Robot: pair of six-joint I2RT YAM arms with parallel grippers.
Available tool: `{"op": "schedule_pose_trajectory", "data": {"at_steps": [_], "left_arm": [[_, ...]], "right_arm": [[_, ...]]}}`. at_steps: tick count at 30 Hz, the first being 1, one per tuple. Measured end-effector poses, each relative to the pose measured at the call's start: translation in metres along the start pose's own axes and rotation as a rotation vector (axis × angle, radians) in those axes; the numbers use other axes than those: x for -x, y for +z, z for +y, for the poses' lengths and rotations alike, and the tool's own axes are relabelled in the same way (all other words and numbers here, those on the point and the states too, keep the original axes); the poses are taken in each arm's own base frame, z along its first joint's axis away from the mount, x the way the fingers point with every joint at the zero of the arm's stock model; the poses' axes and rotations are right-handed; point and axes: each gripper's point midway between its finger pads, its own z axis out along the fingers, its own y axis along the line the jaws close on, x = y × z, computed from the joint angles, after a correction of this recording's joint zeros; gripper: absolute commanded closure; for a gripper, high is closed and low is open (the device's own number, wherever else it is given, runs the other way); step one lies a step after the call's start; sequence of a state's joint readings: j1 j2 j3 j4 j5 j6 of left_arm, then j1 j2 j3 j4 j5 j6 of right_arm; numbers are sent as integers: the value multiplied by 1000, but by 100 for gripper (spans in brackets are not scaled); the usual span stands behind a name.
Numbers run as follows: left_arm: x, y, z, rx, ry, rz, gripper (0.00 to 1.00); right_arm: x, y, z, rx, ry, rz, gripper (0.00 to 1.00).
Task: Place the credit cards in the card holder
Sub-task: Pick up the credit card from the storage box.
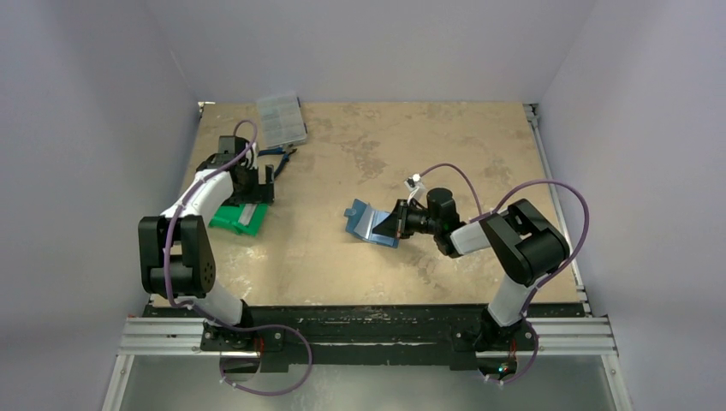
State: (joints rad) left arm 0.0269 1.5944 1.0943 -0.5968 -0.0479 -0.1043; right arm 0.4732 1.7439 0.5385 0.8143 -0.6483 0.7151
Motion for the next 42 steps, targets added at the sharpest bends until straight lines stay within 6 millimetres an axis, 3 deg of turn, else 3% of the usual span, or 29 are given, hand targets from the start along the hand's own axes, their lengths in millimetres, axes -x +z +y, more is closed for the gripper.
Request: {"op": "schedule_pose_trajectory", "data": {"at_steps": [17,28,42], "left_arm": [[-7,13,-10,-106,-6,27,1],[-13,16,-13,-132,-16,45,15],[-7,7,-21,-179,-23,18,40]], "right_arm": [[-1,2,-1,9,13,2,97],[-6,3,-2,17,30,19,98],[-7,4,-3,19,40,21,98]]}}
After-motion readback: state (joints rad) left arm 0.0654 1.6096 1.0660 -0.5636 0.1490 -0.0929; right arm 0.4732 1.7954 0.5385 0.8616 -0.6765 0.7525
